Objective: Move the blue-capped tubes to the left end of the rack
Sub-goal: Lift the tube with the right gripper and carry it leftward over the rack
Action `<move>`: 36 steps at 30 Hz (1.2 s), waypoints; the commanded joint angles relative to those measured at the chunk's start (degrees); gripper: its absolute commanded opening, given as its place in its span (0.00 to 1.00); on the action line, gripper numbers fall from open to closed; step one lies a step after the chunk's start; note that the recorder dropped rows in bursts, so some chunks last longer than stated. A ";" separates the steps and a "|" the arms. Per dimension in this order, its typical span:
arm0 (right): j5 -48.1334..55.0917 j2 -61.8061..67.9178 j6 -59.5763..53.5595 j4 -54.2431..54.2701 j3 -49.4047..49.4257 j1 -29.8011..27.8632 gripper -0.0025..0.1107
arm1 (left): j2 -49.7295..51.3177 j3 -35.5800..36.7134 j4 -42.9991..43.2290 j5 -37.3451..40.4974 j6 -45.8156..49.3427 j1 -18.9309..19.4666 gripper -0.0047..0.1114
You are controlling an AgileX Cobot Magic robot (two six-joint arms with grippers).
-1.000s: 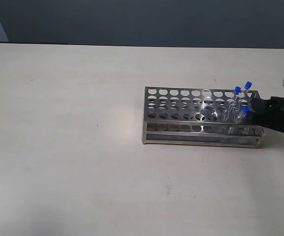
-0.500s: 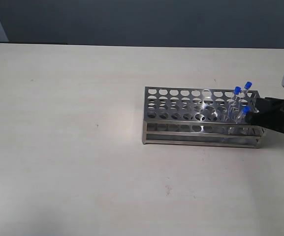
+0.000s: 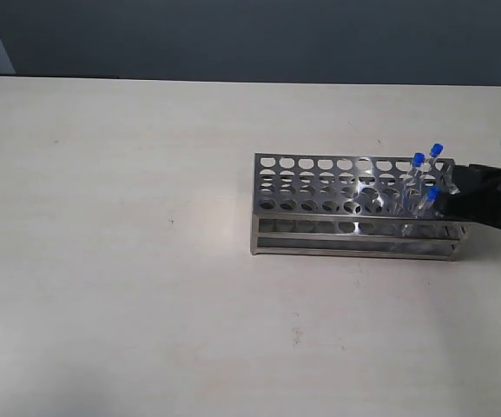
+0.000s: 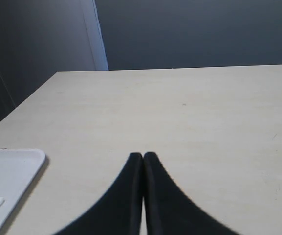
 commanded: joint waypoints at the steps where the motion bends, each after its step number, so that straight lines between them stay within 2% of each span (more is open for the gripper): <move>1: -2.87 -5.66 -0.37 -0.31 -0.23 0.13 0.02 | -0.31 0.09 0.32 -0.54 -0.27 -0.22 0.04; 7: -0.82 -16.51 -0.14 -0.31 -0.23 0.13 0.02 | -0.31 0.09 0.32 -0.54 -0.27 -0.22 0.04; 10: -0.47 -20.88 3.91 -1.52 -0.53 0.13 0.02 | -0.31 0.09 0.32 -0.54 -0.27 -0.22 0.04; 16: 0.53 -23.30 20.90 -19.63 -6.38 2.77 0.02 | -0.31 0.09 0.32 -0.54 -0.27 -0.22 0.04; 19: 0.65 -21.65 24.37 -24.55 -10.21 7.09 0.02 | -0.31 0.09 0.32 -0.54 -0.27 -0.22 0.04; 28: 1.10 -9.79 24.63 -25.81 -16.13 19.17 0.02 | -0.31 0.09 0.32 -0.42 -0.27 -0.22 0.04; 36: 1.48 0.42 23.16 -27.22 -21.90 21.95 0.02 | -0.31 0.09 0.32 -0.41 -0.16 -0.22 0.04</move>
